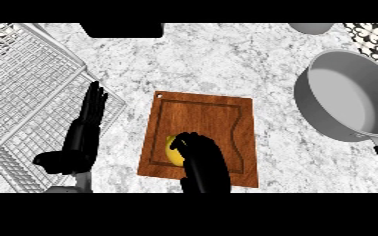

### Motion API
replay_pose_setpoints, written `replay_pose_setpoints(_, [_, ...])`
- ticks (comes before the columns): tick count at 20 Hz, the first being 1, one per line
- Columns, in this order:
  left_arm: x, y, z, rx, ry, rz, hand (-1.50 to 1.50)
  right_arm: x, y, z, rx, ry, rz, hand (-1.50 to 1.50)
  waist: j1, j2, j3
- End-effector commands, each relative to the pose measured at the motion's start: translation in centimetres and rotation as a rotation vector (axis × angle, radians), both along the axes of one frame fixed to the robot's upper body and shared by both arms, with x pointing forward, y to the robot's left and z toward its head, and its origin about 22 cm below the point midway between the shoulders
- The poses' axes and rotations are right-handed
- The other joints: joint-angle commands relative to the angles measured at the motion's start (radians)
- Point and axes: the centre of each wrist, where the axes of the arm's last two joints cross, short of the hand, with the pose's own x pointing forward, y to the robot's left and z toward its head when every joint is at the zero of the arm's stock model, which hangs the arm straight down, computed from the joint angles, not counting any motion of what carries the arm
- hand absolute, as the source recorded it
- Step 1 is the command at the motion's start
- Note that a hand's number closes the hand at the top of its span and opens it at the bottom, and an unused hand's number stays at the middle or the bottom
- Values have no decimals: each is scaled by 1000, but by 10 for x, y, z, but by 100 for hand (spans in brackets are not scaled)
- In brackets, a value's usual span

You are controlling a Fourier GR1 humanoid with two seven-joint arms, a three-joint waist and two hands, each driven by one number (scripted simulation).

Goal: Pick the lemon from the cutting board and place it in the pot

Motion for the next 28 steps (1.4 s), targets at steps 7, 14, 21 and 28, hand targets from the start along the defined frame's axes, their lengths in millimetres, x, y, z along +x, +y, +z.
replay_pose_setpoints(7, [2,-18,7,-5,0,-8,0,41,-8,17,-134,159,-195,150,10,10,-1])
replay_pose_setpoints(14, [9,-1,18,4,2,-22,0,100,-7,38,-227,251,-459,150,15,9,-1])
replay_pose_setpoints(21, [6,-4,18,-2,11,-9,0,79,39,101,-127,-77,-510,150,10,3,-1])
replay_pose_setpoints(28, [-10,5,7,15,14,-13,0,76,35,136,-198,-176,-693,150,-1,-2,-1])
